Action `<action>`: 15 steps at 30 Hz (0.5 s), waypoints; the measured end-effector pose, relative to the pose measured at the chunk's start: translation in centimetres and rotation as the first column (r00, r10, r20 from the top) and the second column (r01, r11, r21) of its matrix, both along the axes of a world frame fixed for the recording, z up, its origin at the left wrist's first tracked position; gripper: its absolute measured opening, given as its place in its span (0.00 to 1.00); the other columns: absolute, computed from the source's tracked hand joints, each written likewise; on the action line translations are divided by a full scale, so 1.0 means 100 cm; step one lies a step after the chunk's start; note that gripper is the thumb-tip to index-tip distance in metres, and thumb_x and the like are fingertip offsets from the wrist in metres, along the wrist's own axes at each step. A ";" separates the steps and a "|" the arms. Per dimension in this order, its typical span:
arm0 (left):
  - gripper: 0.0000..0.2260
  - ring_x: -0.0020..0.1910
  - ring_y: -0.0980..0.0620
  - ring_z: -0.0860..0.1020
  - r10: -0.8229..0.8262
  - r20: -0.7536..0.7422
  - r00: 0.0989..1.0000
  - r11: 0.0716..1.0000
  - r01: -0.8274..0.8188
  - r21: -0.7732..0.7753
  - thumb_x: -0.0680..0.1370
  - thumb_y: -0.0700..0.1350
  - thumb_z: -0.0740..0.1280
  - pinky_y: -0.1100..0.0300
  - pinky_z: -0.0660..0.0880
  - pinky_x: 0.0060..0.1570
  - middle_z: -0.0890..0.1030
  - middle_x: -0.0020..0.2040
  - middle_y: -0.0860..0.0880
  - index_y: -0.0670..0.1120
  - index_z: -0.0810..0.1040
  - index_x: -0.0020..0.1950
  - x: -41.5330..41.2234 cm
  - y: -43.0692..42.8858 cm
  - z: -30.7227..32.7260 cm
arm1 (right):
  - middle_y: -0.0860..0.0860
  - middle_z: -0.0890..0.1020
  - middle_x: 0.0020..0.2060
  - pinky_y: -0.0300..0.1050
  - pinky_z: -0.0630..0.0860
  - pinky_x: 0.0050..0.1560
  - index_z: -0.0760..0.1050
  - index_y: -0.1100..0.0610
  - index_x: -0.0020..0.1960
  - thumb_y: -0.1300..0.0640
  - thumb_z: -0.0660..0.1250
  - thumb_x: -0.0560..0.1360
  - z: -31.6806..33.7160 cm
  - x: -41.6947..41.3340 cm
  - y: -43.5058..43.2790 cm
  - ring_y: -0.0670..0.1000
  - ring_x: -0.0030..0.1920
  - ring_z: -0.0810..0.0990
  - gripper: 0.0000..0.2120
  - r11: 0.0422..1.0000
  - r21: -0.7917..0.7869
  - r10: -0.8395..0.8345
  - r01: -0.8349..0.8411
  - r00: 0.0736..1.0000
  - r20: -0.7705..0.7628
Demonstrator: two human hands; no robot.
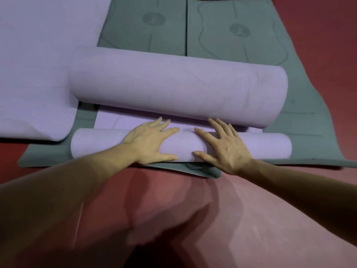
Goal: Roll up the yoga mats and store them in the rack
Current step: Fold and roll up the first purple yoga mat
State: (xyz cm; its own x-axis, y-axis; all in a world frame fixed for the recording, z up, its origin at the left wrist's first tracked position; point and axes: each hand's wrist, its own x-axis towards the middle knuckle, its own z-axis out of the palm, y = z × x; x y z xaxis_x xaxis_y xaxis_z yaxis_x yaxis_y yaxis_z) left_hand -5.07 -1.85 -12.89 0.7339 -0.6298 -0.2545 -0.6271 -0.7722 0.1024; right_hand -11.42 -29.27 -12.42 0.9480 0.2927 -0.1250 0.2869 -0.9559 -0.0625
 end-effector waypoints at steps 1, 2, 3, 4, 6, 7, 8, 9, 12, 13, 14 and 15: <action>0.47 0.83 0.44 0.49 0.001 -0.003 1.000 1.000 -0.001 -0.009 0.67 0.81 0.44 0.48 0.52 0.80 0.49 0.84 0.47 0.60 0.52 0.82 0.006 -0.001 0.000 | 0.60 0.63 0.80 0.65 0.58 0.79 0.60 0.42 0.81 0.22 0.44 0.77 -0.001 -0.001 0.000 0.63 0.80 0.60 0.40 1.000 0.000 0.004 -0.004 1.000 -0.014; 0.46 0.83 0.42 0.46 0.001 -0.005 1.000 1.000 -0.001 -0.013 0.67 0.82 0.44 0.46 0.50 0.80 0.47 0.84 0.46 0.61 0.54 0.82 0.012 -0.002 0.001 | 0.59 0.62 0.80 0.64 0.56 0.80 0.58 0.42 0.82 0.21 0.42 0.75 -0.002 -0.001 0.000 0.62 0.80 0.59 0.42 1.000 -0.001 0.005 -0.005 1.000 -0.029; 0.46 0.83 0.41 0.45 -0.001 0.001 1.000 1.000 0.001 -0.006 0.68 0.82 0.44 0.45 0.48 0.81 0.45 0.84 0.46 0.62 0.55 0.81 0.017 -0.003 0.002 | 0.59 0.62 0.81 0.63 0.54 0.80 0.56 0.42 0.82 0.20 0.40 0.74 -0.001 0.001 0.001 0.62 0.81 0.58 0.44 1.000 -0.003 0.000 -0.001 0.999 -0.048; 0.45 0.83 0.40 0.45 -0.007 0.018 1.000 1.000 0.007 0.009 0.68 0.82 0.43 0.43 0.47 0.80 0.45 0.84 0.45 0.62 0.56 0.81 0.020 -0.004 0.003 | 0.59 0.60 0.81 0.62 0.52 0.80 0.54 0.41 0.83 0.20 0.38 0.73 -0.001 0.005 0.000 0.62 0.81 0.57 0.44 1.000 -0.010 -0.008 0.008 0.998 -0.067; 0.45 0.83 0.40 0.44 -0.017 0.058 0.998 0.999 0.015 0.034 0.68 0.82 0.42 0.41 0.45 0.80 0.45 0.84 0.44 0.62 0.56 0.81 0.024 -0.006 0.004 | 0.60 0.56 0.82 0.61 0.49 0.81 0.49 0.37 0.83 0.19 0.36 0.71 0.000 0.017 -0.002 0.61 0.83 0.52 0.45 0.999 -0.039 -0.020 0.016 0.995 -0.101; 0.45 0.83 0.41 0.44 -0.016 0.070 0.997 0.999 0.013 0.040 0.68 0.81 0.41 0.41 0.44 0.80 0.45 0.84 0.44 0.62 0.56 0.81 0.025 -0.006 0.004 | 0.60 0.54 0.83 0.60 0.48 0.81 0.47 0.36 0.82 0.18 0.36 0.70 0.001 0.023 -0.003 0.60 0.83 0.49 0.45 0.998 -0.056 -0.019 0.013 0.994 -0.109; 0.45 0.83 0.42 0.44 -0.009 0.079 0.997 0.999 0.006 0.038 0.68 0.81 0.41 0.41 0.44 0.80 0.45 0.84 0.45 0.62 0.56 0.81 0.026 -0.006 0.005 | 0.60 0.52 0.83 0.60 0.47 0.82 0.46 0.35 0.82 0.18 0.36 0.69 0.002 0.029 -0.004 0.60 0.83 0.47 0.45 0.998 -0.070 -0.016 0.008 0.994 -0.108; 0.45 0.83 0.43 0.44 0.007 0.088 0.996 1.000 -0.009 0.028 0.69 0.81 0.41 0.41 0.44 0.80 0.46 0.84 0.45 0.61 0.56 0.82 0.026 -0.006 0.006 | 0.60 0.51 0.83 0.60 0.46 0.82 0.46 0.35 0.82 0.17 0.34 0.68 0.003 0.033 -0.005 0.60 0.83 0.45 0.47 0.997 -0.079 -0.012 0.004 0.995 -0.101; 0.43 0.83 0.46 0.50 0.067 0.125 0.990 0.997 -0.061 -0.051 0.72 0.77 0.42 0.42 0.46 0.80 0.52 0.84 0.45 0.57 0.57 0.82 0.018 -0.006 0.007 | 0.59 0.47 0.84 0.60 0.45 0.82 0.49 0.36 0.82 0.17 0.30 0.66 0.006 0.042 -0.009 0.58 0.83 0.42 0.50 0.997 -0.075 -0.021 0.015 0.996 -0.081; 0.41 0.82 0.46 0.53 0.068 0.138 0.988 0.995 -0.057 -0.077 0.73 0.74 0.42 0.43 0.48 0.80 0.55 0.83 0.45 0.55 0.58 0.82 0.014 -0.007 0.004 | 0.58 0.46 0.84 0.61 0.45 0.82 0.49 0.36 0.82 0.16 0.30 0.65 0.007 0.046 -0.009 0.57 0.83 0.41 0.50 0.998 -0.063 -0.034 0.029 0.997 -0.073; 0.40 0.82 0.45 0.55 0.058 0.148 0.987 0.995 -0.045 -0.091 0.75 0.73 0.43 0.43 0.49 0.80 0.57 0.83 0.45 0.54 0.58 0.82 0.009 -0.007 0.001 | 0.58 0.45 0.84 0.61 0.45 0.82 0.49 0.35 0.82 0.16 0.30 0.66 0.007 0.050 -0.009 0.57 0.83 0.40 0.50 0.998 -0.050 -0.049 0.046 0.997 -0.064; 0.40 0.82 0.46 0.56 0.049 0.149 0.988 0.995 -0.035 -0.092 0.75 0.73 0.43 0.43 0.50 0.80 0.58 0.83 0.46 0.54 0.56 0.83 0.006 -0.008 -0.002 | 0.57 0.45 0.84 0.61 0.45 0.82 0.49 0.35 0.82 0.16 0.30 0.66 0.008 0.055 -0.010 0.57 0.83 0.40 0.49 0.997 -0.038 -0.063 0.061 0.996 -0.058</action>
State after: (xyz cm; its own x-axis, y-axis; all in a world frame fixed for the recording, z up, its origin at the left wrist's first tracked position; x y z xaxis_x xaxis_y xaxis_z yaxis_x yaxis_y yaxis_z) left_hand -4.49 -2.63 -13.11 0.7858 -0.6128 -0.0835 -0.6079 -0.7902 0.0781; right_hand -5.95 -30.22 -11.65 0.9550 0.2274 -0.1904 0.2235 -0.9738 -0.0422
